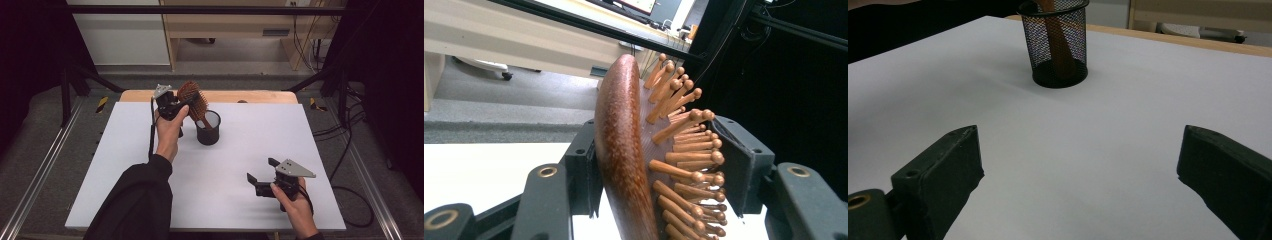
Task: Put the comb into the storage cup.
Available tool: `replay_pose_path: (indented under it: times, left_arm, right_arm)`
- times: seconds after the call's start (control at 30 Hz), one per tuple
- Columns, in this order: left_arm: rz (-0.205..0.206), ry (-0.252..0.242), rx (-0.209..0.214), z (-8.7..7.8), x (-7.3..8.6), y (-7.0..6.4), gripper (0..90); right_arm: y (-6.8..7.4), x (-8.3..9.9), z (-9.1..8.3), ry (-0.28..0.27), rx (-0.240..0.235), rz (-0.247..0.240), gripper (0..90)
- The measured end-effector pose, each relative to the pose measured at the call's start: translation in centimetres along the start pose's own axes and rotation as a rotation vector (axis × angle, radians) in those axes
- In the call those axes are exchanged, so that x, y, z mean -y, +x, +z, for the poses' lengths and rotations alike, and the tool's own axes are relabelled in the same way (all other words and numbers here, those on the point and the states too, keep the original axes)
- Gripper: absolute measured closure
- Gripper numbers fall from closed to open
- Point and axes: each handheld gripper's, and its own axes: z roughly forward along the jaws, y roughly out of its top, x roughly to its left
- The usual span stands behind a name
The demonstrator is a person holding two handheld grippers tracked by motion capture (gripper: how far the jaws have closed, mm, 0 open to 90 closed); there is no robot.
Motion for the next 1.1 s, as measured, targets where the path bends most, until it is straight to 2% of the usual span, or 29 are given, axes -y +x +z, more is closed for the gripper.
replay_pose_path:
  times: [0.27,0.57,0.77,1.1]
  left_arm:
    - [-0.007,0.011,-0.018,0.0,0.0,0.6,41.0]
    - [-0.01,0.014,-0.014,-0.1,0.1,1.3,40.0]
    - [0.0,0.01,-0.011,-0.2,0.1,1.3,38.9]
    - [0.002,0.002,-0.003,-0.2,0.2,1.3,32.2]
  right_arm:
    - [0.0,0.0,0.0,0.003,-0.003,0.001,4.7]
    - [0.1,0.0,0.0,0.005,-0.006,-0.001,4.6]
    - [0.1,0.0,0.0,0.005,-0.005,-0.002,4.6]
    - [0.1,0.0,0.1,0.005,-0.006,-0.003,4.6]
